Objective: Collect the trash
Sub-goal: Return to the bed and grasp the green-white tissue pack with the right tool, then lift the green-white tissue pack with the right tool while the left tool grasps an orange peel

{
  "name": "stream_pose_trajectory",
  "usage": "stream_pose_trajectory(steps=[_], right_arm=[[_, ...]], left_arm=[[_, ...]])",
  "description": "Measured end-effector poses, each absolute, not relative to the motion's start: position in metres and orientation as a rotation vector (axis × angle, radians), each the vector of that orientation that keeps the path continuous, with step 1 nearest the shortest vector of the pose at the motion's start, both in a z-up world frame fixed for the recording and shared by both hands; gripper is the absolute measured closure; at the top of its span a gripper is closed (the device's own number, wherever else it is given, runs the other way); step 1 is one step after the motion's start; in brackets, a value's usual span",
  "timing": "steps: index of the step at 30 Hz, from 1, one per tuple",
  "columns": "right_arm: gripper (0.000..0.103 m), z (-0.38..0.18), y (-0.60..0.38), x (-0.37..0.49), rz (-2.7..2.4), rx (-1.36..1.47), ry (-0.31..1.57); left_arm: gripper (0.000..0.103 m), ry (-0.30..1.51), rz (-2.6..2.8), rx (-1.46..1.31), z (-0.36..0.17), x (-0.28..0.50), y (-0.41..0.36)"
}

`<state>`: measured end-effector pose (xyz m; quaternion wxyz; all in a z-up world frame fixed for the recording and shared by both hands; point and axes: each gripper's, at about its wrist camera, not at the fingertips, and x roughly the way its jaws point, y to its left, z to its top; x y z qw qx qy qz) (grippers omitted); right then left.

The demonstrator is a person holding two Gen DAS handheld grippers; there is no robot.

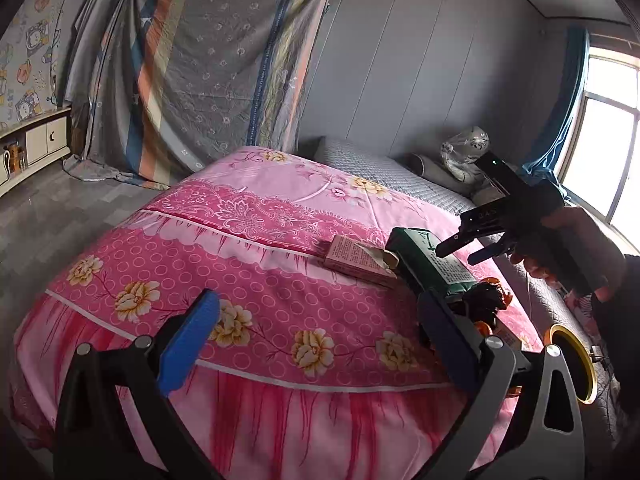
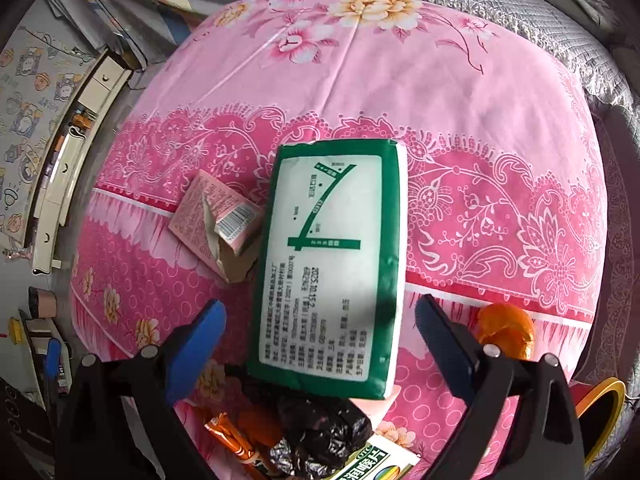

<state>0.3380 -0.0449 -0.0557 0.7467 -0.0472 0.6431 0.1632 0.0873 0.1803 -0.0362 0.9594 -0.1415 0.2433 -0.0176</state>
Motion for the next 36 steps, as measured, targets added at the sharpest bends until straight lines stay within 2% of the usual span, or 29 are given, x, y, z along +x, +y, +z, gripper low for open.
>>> stream_pose_trajectory(steps=[4, 12, 14, 17, 19, 24, 36], right_arm=[[0.011, -0.077, -0.032, 0.345, 0.342, -0.134, 1.471], [0.018, -0.093, -0.027, 0.348, 0.298, -0.196, 1.473], [0.020, -0.093, -0.030, 0.348, 0.306, -0.194, 1.467], [0.030, -0.087, -0.039, 0.348, 0.353, -0.168, 1.442], [0.034, -0.076, -0.052, 0.348, 0.391, -0.101, 1.428], [0.034, -0.037, -0.089, 0.343, 0.525, 0.100, 1.344], [0.034, 0.051, -0.244, 0.260, 0.597, 0.423, 0.972]], left_arm=[[0.008, 0.514, -0.035, -0.287, -0.045, 0.089, 0.184], [0.008, 0.542, -0.029, -0.297, -0.051, 0.089, 0.189], [0.008, 0.551, -0.038, -0.294, -0.051, 0.091, 0.187], [0.008, 0.556, -0.047, -0.266, -0.048, 0.092, 0.179], [0.008, 0.556, -0.060, -0.243, -0.045, 0.093, 0.173], [0.008, 0.595, -0.142, -0.197, -0.033, 0.105, 0.153], [0.008, 0.657, -0.397, -0.003, -0.007, 0.159, 0.062]])
